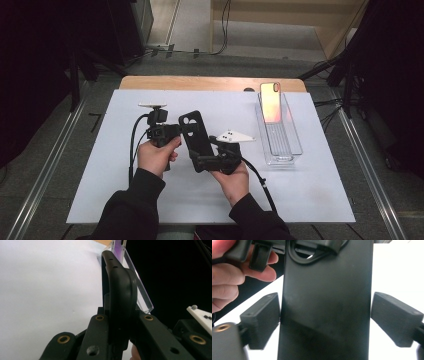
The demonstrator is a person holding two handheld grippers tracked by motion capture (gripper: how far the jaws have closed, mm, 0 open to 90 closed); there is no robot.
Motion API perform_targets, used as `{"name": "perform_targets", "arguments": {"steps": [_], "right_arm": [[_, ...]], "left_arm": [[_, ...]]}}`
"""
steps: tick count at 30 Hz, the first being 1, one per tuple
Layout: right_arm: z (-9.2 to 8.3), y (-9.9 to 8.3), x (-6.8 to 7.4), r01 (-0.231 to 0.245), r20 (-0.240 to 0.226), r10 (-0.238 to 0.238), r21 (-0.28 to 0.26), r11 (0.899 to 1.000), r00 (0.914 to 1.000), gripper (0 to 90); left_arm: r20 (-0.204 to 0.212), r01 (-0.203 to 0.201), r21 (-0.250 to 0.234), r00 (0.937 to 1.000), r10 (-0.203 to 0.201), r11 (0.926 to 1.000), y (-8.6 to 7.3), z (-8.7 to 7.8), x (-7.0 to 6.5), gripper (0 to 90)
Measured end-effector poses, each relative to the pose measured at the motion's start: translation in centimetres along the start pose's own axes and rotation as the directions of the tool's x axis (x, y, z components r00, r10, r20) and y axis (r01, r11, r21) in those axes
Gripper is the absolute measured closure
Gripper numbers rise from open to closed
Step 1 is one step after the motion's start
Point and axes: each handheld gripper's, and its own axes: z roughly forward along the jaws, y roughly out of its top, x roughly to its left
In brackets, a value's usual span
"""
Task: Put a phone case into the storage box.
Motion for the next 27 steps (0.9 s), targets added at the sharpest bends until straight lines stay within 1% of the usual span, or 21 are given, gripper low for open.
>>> {"name": "perform_targets", "arguments": {"steps": [1, 2, 3, 4, 5, 7, 8, 9, 11, 12, 13, 14, 18, 20, 22, 23, 25, 27], "right_arm": [[0.0, 0.1, -0.1, -0.008, -0.017, 0.008, 0.007, 1.0, 0.9998, 0.0], [-0.1, 0.3, -0.2, -0.009, -0.04, 0.009, 0.009, 1.0, 0.9991, 0.0], [-0.1, 0.4, -0.4, -0.004, -0.048, 0.005, 0.02, 1.0, 0.9988, 0.0], [-0.2, 0.5, -0.5, 0.0, -0.055, 0.003, 0.047, 0.999, 0.9985, 0.0], [-0.2, 0.7, -0.6, 0.008, -0.054, -0.005, 0.072, 0.997, 0.9985, 0.0], [-0.4, 0.9, -0.8, 0.021, -0.051, -0.015, 0.123, 0.992, 0.9986, 0.0], [-0.5, 1.0, -0.9, 0.032, -0.052, -0.024, 0.141, 0.99, 0.9983, 0.0], [-0.6, 1.1, -0.9, 0.035, -0.065, -0.025, 0.155, 0.987, 0.9976, 0.0], [-0.9, 1.3, -1.0, 0.041, -0.074, -0.028, 0.178, 0.983, 0.9968, 0.0], [-1.0, 1.3, -1.0, 0.05, -0.077, -0.037, 0.182, 0.982, 0.9963, 0.0], [-1.2, 1.4, -1.0, 0.063, -0.08, -0.049, 0.191, 0.98, 0.9956, 0.0], [-1.5, 1.5, -1.0, 0.066, -0.083, -0.05, 0.195, 0.979, 0.9952, 0.0], [-2.2, 1.6, -1.1, 0.089, -0.106, -0.066, 0.227, 0.97, 0.9921, 0.0], [-2.4, 1.5, -1.3, 0.109, -0.129, -0.08, 0.238, 0.965, 0.9885, 0.0], [-2.6, 1.4, -1.5, 0.135, -0.157, -0.098, 0.244, 0.96, 0.9827, 0.0], [-2.6, 1.3, -1.6, 0.15, -0.163, -0.111, 0.252, 0.956, 0.9804, 0.0], [-2.7, 1.1, -1.7, 0.165, -0.169, -0.122, 0.267, 0.95, 0.978, 0.0], [-3.0, 0.9, -1.9, 0.167, -0.174, -0.122, 0.27, 0.948, 0.977, 0.0]], "left_arm": [[-0.001, -0.008, 0.003, 1.0, 0.008, 1.0, 0.0, -0.1, -0.1, 84.0], [-0.002, -0.018, -0.004, 0.9998, 0.018, 0.9998, 0.0, -0.1, -0.3, 83.9], [-0.006, -0.024, -0.005, 0.9997, 0.024, 0.9997, 0.0, -0.2, -0.4, 83.9], [-0.01, -0.033, -0.009, 0.9994, 0.033, 0.9994, 0.0, -0.2, -0.5, 83.8], [-0.014, -0.043, -0.009, 0.999, 0.042, 0.9991, 0.0, -0.2, -0.6, 83.8], [-0.032, -0.056, -0.034, 0.998, 0.055, 0.9978, 0.0, -0.3, -0.7, 83.5], [-0.042, -0.059, -0.047, 0.9975, 0.058, 0.9971, 0.0, -0.4, -0.7, 83.4], [-0.047, -0.067, -0.052, 0.9968, 0.065, 0.9964, 0.0, -0.4, -0.7, 83.4], [-0.052, -0.076, -0.056, 0.996, 0.073, 0.9955, 0.0, -0.5, -0.8, 83.4], [-0.061, -0.085, -0.06, 0.9948, 0.081, 0.9946, 0.0, -0.5, -0.8, 83.4], [-0.073, -0.101, -0.062, 0.9927, 0.097, 0.993, 0.0, -0.5, -0.8, 83.3], [-0.082, -0.113, -0.064, 0.9909, 0.107, 0.9915, -0.1, -0.5, -0.8, 83.3], [-0.101, -0.164, -0.078, 0.9826, 0.156, 0.9834, -0.2, -0.5, -0.6, 83.2], [-0.123, -0.187, -0.075, 0.9766, 0.176, 0.9796, -0.3, -0.4, -0.6, 83.2], [-0.133, -0.214, -0.078, 0.9701, 0.203, 0.9737, -0.4, -0.3, -0.6, 83.2], [-0.135, -0.228, -0.077, 0.9669, 0.217, 0.9705, -0.5, -0.2, -0.5, 83.2], [-0.142, -0.25, -0.078, 0.961, 0.237, 0.9652, -0.7, -0.1, -0.5, 83.2], [-0.142, -0.269, -0.078, 0.9561, 0.256, 0.9599, -0.9, 0.0, -0.4, 83.2]]}}
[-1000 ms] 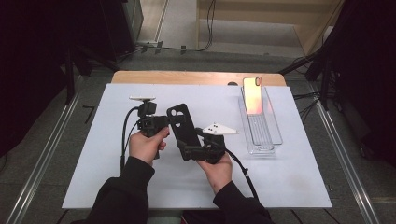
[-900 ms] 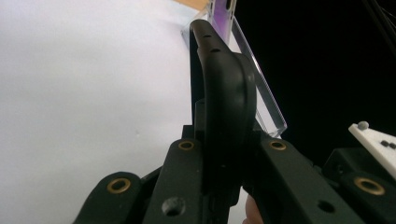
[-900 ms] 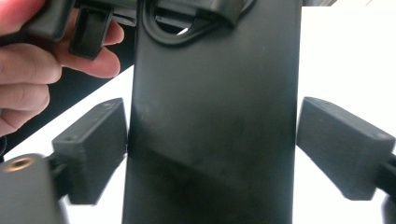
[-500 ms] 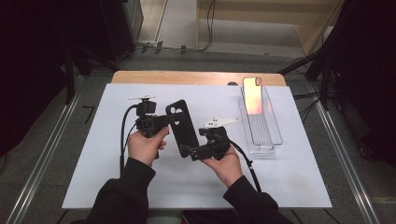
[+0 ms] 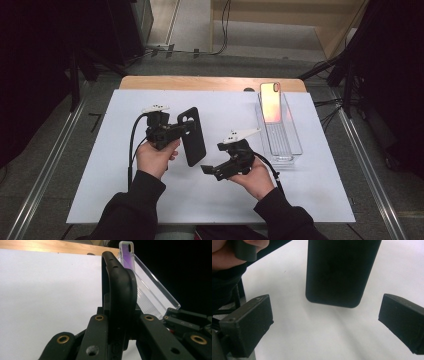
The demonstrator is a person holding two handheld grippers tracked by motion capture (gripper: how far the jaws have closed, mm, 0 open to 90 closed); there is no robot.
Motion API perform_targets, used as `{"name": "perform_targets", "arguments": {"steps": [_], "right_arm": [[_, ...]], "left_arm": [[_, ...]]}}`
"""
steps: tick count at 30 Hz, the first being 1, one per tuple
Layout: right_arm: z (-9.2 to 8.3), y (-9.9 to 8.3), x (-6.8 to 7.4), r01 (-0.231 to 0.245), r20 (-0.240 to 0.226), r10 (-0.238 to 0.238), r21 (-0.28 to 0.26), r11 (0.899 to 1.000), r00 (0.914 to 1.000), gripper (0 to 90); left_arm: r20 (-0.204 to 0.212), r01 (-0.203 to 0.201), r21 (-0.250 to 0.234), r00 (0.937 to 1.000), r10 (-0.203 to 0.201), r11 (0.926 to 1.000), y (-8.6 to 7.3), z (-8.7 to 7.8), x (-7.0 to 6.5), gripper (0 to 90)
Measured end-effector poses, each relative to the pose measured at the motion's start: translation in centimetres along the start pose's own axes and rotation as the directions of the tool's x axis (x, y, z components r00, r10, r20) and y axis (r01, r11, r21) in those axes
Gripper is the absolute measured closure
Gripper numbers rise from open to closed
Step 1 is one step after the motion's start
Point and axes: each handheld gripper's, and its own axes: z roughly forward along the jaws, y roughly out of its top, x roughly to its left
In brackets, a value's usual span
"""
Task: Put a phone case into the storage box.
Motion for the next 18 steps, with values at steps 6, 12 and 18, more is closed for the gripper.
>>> {"name": "perform_targets", "arguments": {"steps": [6, 12, 18], "right_arm": [[-0.5, -0.7, -0.6, -0.009, 0.014, 0.009, 0.007, 1.0, 0.9999, 0.0], [-1.0, -1.2, -1.0, 0.002, 0.018, -0.002, 0.007, 1.0, 0.9998, 0.0], [-1.1, -1.5, -1.6, 0.016, 0.024, -0.017, 0.015, 1.0, 0.9996, 0.0]], "left_arm": [[-0.009, -0.047, -0.041, 0.9989, 0.046, 0.9981, -0.7, 0.0, 0.0, 83.1], [-0.007, -0.087, -0.065, 0.9962, 0.087, 0.9941, -1.6, 0.1, 0.1, 83.0], [-0.009, -0.104, -0.081, 0.9945, 0.104, 0.9913, -2.6, 0.3, -0.1, 83.1]]}}
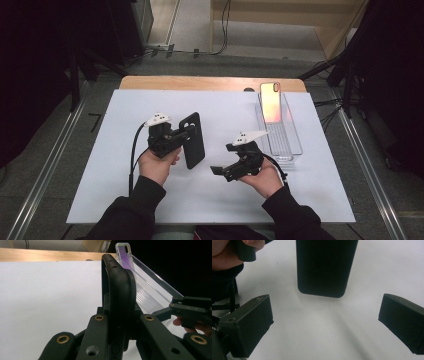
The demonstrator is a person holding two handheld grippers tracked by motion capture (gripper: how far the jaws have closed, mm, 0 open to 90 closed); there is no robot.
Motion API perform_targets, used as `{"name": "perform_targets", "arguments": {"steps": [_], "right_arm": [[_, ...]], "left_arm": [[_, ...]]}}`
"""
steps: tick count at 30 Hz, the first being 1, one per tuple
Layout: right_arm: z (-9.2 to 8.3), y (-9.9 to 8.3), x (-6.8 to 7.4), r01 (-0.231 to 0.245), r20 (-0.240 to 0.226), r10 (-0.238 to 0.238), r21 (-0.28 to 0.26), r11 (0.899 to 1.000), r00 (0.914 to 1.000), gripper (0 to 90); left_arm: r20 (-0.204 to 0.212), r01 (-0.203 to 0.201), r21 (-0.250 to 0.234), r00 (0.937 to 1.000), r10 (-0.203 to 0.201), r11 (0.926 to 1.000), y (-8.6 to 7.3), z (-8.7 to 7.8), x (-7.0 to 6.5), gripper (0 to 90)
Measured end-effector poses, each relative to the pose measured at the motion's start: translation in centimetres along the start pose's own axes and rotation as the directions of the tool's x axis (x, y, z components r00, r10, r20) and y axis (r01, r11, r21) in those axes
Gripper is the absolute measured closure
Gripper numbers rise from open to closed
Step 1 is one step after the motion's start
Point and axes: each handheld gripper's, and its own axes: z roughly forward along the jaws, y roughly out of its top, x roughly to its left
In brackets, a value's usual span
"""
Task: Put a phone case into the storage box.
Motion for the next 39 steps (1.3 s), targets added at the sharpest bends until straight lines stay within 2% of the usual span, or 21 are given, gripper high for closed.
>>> {"name": "perform_targets", "arguments": {"steps": [3, 8, 14, 18, 20, 25, 29, 35, 39], "right_arm": [[-0.1, 0.1, -0.1, -0.01, 0.005, 0.01, -0.011, 1.0, 0.9999, 0.0], [-0.4, 0.3, 0.0, -0.032, 0.043, 0.035, -0.063, 0.997, 0.9985, 0.0], [-0.5, 0.8, 0.0, -0.098, 0.052, 0.105, -0.125, 0.987, 0.9931, 0.0], [-0.3, 1.2, 0.2, -0.085, 0.087, 0.099, -0.151, 0.985, 0.9912, 0.0], [-0.3, 1.5, 0.3, -0.085, 0.088, 0.1, -0.158, 0.984, 0.9911, 0.0], [0.0, 2.0, 0.9, -0.069, 0.11, 0.086, -0.153, 0.986, 0.9902, 0.0], [0.4, 2.3, 1.3, -0.078, 0.094, 0.093, -0.153, 0.985, 0.9913, 0.0], [1.0, 2.5, 1.7, -0.101, 0.106, 0.117, -0.149, 0.984, 0.9874, 0.0], [1.3, 2.6, 2.2, -0.089, 0.115, 0.106, -0.145, 0.985, 0.9876, 0.0]], "left_arm": [[-0.006, -0.013, -0.011, 0.9999, 0.013, 0.9999, -0.2, 0.0, -0.4, 83.2], [0.001, -0.021, -0.042, 0.9998, 0.021, 0.9989, -0.4, -0.3, -0.9, 83.2], [0.017, 0.007, -0.042, 0.9998, -0.006, 0.9991, -0.7, -0.3, -1.2, 83.2], [0.032, 0.018, -0.04, 0.9993, -0.017, 0.999, -0.8, -0.4, -1.4, 83.2], [0.031, 0.018, -0.043, 0.9994, -0.016, 0.9989, -0.8, -0.5, -1.5, 83.2], [0.039, 0.02, -0.037, 0.9991, -0.018, 0.9991, -1.2, -0.6, -1.8, 83.1], [0.042, 0.023, -0.034, 0.9989, -0.022, 0.9991, -1.3, -0.6, -2.0, 83.1], [0.054, 0.038, -0.038, 0.9979, -0.036, 0.9985, -1.5, -0.8, -2.4, 83.1], [0.059, 0.033, -0.025, 0.9978, -0.031, 0.9991, -1.6, -0.7, -2.8, 83.1]]}}
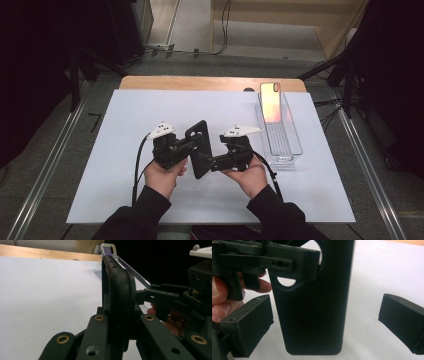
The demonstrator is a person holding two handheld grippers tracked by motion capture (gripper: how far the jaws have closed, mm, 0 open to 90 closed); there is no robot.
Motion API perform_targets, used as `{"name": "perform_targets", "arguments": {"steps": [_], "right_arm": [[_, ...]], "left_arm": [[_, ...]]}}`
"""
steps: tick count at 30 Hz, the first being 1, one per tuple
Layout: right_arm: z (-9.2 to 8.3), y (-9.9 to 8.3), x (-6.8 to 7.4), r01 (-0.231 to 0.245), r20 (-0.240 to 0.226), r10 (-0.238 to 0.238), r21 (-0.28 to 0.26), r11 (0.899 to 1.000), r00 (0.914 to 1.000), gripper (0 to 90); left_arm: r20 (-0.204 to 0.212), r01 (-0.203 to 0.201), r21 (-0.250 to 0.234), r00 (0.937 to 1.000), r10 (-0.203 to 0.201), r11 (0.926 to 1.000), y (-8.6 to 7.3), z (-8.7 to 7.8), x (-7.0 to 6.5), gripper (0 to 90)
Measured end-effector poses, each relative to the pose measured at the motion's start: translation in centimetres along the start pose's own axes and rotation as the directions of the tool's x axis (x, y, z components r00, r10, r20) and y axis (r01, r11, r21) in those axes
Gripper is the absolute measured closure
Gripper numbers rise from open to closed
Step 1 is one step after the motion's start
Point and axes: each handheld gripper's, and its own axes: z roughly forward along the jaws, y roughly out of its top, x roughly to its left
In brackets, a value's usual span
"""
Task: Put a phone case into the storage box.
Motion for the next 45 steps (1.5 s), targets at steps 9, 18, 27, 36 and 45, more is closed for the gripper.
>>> {"name": "perform_targets", "arguments": {"steps": [9, 18, 27, 36, 45], "right_arm": [[0.8, 0.0, 0.6, 0.002, 0.009, -0.002, 0.006, 1.0, 1.0, 0.0], [1.2, -0.1, 1.2, 0.001, 0.005, -0.001, 0.006, 1.0, 1.0, 8.7], [0.8, -0.1, 1.5, 0.054, 0.054, -0.053, -0.014, 0.998, 0.9971, 11.6], [0.8, -0.3, 0.3, 0.031, 0.07, -0.031, -0.001, 1.0, 0.9971, 11.7], [0.7, -0.5, -0.7, 0.025, 0.079, -0.025, 0.006, 1.0, 0.9966, 11.7]], "left_arm": [[0.009, 0.0, 0.013, 1.0, 0.0, 0.9999, -0.3, 0.3, -0.9, 83.0], [0.019, -0.009, 0.02, 0.9998, 0.008, 0.9998, -0.5, 0.4, -1.5, 83.0], [0.017, -0.002, 0.018, 0.9999, 0.002, 0.9998, -0.4, 0.4, -1.5, 72.6], [0.056, 0.003, 0.037, 0.9984, -0.006, 0.9993, 0.0, 0.2, -1.5, 44.7], [0.068, 0.008, 0.051, 0.9976, -0.012, 0.9987, 0.2, -0.6, -1.3, 39.0]]}}
